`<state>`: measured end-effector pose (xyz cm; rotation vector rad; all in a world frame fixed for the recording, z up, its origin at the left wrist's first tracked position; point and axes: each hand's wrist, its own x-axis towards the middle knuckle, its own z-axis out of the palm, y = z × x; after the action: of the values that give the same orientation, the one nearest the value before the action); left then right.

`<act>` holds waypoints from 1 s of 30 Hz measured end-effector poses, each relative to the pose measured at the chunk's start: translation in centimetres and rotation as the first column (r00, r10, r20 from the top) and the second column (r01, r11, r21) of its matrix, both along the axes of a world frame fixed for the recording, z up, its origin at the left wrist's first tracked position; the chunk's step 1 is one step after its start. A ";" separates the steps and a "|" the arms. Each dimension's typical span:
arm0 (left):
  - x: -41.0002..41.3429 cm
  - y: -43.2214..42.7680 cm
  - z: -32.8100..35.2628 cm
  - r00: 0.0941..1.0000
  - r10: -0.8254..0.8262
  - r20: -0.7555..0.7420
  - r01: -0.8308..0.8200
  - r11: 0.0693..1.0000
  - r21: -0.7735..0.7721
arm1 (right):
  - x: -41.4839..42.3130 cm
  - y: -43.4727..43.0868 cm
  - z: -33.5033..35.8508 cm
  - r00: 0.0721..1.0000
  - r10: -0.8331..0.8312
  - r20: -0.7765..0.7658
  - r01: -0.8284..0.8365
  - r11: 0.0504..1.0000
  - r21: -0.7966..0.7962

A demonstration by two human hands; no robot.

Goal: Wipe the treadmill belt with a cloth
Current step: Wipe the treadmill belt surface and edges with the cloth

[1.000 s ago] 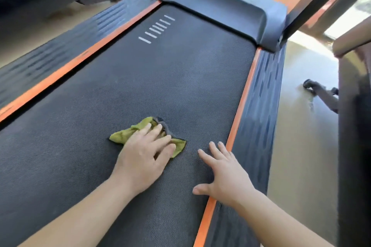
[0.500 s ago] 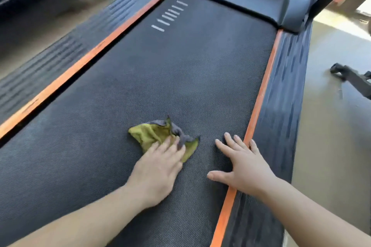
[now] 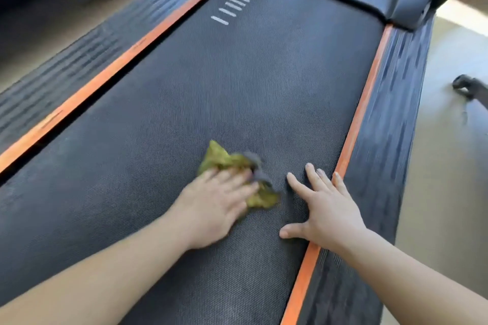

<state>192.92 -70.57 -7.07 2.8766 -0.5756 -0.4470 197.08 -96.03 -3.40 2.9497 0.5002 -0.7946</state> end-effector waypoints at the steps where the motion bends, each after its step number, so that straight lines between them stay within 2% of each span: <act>1: 1.0 0.9 -0.4 0.993 0.117 0.021 -0.117 0.993 0.021 | 0.0 -0.1 0.0 1.000 0.003 -0.006 -0.003 1.000 0.008; 3: 1.3 -0.4 -0.5 0.938 0.346 0.019 -0.346 0.936 0.061 | 0.1 -0.3 0.2 1.000 -0.002 -0.003 0.002 0.999 0.054; 4: 0.6 -2.2 -0.7 0.923 0.385 0.022 -0.386 0.922 0.034 | 0.2 -0.7 0.5 1.000 -0.010 0.015 0.009 0.997 0.076; 5: -0.4 -4.1 -0.7 0.939 0.345 0.018 -0.345 0.939 -0.004 | 0.3 -1.0 0.7 0.999 -0.016 0.047 0.012 0.996 0.088; 8: -2.2 -5.1 -0.8 0.999 -0.027 -0.033 0.023 0.995 -0.098 | 0.6 -2.1 1.5 0.987 -0.091 0.135 0.076 0.991 0.112; 9: -1.2 -4.0 -1.0 0.996 -0.091 -0.016 0.090 0.993 -0.083 | 0.6 -2.6 1.6 0.981 -0.143 0.132 0.127 0.984 0.121; 10: 0.3 -2.9 -1.0 0.996 -0.086 0.013 0.086 0.995 -0.054 | 0.6 -3.1 1.7 0.975 -0.185 0.126 0.170 0.978 0.124; 11: 2.1 -2.1 -1.5 0.999 0.002 0.048 -0.001 1.000 -0.021 | 0.5 -3.6 1.6 0.969 -0.214 0.124 0.199 0.972 0.122; 12: 3.6 -2.1 -1.6 0.985 0.161 0.054 -0.161 0.987 -0.012 | 0.4 -3.9 1.6 0.965 -0.232 0.121 0.218 0.969 0.120; 13: 4.4 -3.1 -1.3 0.950 0.308 0.040 -0.308 0.951 -0.011 | 0.3 -4.2 1.6 0.964 -0.239 0.114 0.226 0.967 0.121; 14: 4.2 -4.9 -1.1 0.922 0.385 0.033 -0.385 0.923 -0.006 | 0.2 -4.3 1.6 0.963 -0.245 0.113 0.230 0.964 0.131; 15: 3.3 -7.0 -1.0 0.928 0.371 0.041 -0.370 0.928 -0.031 | 0.2 -4.3 1.6 0.960 -0.254 0.120 0.236 0.961 0.146; 17: 0.7 -9.4 -0.9 0.995 0.101 0.022 -0.100 0.993 -0.064 | 0.5 -4.3 1.6 0.953 -0.268 0.138 0.243 0.955 0.172; 19: 1.5 -7.4 -0.8 0.988 -0.154 -0.029 0.151 0.983 -0.100 | 0.8 -4.5 1.6 0.953 -0.278 0.124 0.250 0.947 0.200; 20: 2.9 -6.0 -1.0 0.980 -0.200 0.023 0.201 0.977 -0.071 | 0.9 -4.6 1.5 0.951 -0.283 0.120 0.254 0.943 0.215; 21: 4.8 -5.0 -1.4 0.985 -0.156 0.076 0.159 0.987 -0.030 | 0.8 -4.7 1.3 0.948 -0.293 0.125 0.260 0.939 0.227; 24: 7.2 -7.4 -0.9 0.971 0.237 0.022 -0.236 0.971 -0.032 | 0.7 -4.7 0.9 0.939 -0.316 0.138 0.276 0.929 0.248; 25: 6.2 -9.7 -0.9 0.967 0.254 0.018 -0.252 0.965 -0.068 | 0.6 -4.8 0.9 0.935 -0.326 0.140 0.284 0.924 0.256; 28: 3.6 -11.7 -1.1 1.000 -0.016 0.015 0.018 0.991 -0.134 | 0.9 -5.5 1.0 0.933 -0.345 0.106 0.299 0.904 0.306; 29: 4.6 -10.7 -1.1 0.997 -0.062 0.039 0.066 0.989 -0.129 | 1.1 -5.8 1.1 0.937 -0.340 0.086 0.298 0.901 0.315; 30: 6.0 -9.8 -1.4 0.998 -0.038 0.052 0.043 0.995 -0.093 | 1.2 -6.1 1.1 0.941 -0.331 0.067 0.294 0.901 0.319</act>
<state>198.90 -80.32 -8.43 2.7978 -0.6459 -0.3448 198.28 -102.12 -2.30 3.3988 0.1488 -0.5995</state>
